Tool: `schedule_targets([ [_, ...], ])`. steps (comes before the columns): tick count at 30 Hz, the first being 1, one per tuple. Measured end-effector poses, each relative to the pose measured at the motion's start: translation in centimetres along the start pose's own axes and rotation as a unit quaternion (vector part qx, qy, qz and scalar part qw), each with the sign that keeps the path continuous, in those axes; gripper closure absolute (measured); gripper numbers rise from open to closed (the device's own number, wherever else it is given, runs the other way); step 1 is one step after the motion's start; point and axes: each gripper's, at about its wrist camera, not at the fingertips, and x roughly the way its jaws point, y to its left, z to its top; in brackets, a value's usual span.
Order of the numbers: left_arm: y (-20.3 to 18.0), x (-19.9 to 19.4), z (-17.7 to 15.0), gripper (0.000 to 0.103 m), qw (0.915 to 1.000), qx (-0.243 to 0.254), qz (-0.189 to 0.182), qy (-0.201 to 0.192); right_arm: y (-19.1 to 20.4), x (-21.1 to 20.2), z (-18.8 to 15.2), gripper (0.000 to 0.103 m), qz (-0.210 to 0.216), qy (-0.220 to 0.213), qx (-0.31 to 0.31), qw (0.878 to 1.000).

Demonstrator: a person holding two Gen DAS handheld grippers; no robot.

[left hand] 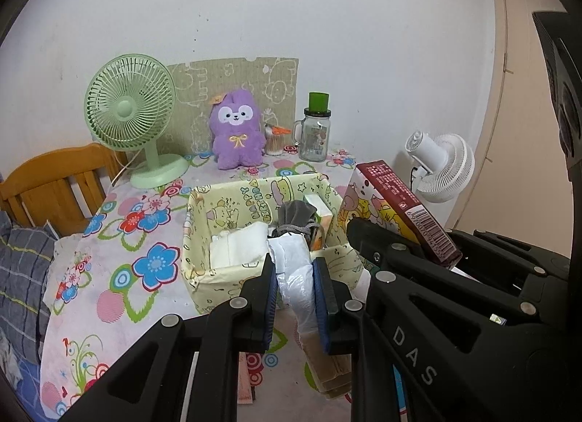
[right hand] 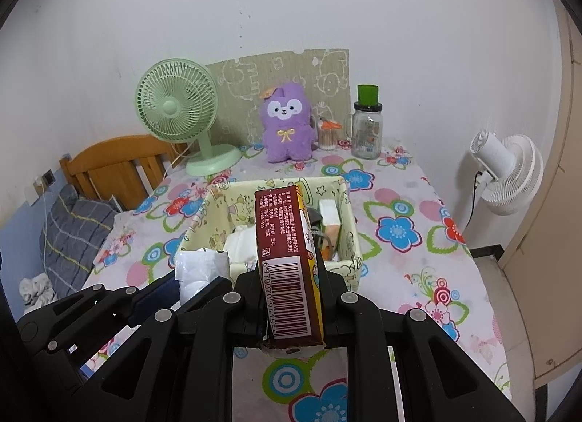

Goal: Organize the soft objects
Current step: 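Carry the brown snack box and white tissue roll up over the box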

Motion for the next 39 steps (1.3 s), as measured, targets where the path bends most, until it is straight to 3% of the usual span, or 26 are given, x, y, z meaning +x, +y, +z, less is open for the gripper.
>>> schedule_targets([
  [39,1.9,3.3,4.4,0.086,0.9997,-0.008,0.016,-0.018,-0.1,3.9,5.0,0.08,0.004,-0.015,0.005,1.0],
])
